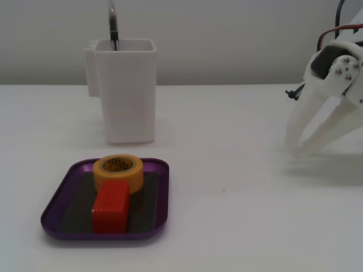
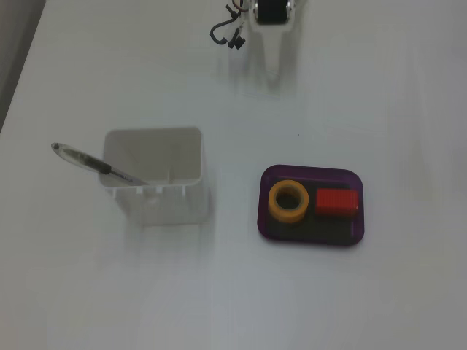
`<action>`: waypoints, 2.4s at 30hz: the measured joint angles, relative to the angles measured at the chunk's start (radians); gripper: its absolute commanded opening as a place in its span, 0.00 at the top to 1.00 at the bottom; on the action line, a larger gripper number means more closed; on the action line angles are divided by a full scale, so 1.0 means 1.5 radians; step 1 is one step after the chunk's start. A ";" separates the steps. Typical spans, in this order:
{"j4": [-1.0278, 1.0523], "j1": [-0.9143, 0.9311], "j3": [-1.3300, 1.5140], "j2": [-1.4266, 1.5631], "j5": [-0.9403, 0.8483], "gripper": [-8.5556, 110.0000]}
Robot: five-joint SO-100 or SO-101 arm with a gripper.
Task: Remove the cube from the box.
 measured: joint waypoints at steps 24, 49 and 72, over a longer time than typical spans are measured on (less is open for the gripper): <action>-0.016 0.000 0.000 0.000 0.003 0.93; -0.055 -0.142 -0.697 -0.729 0.097 0.79; 0.140 -0.195 -1.612 -1.619 0.168 0.76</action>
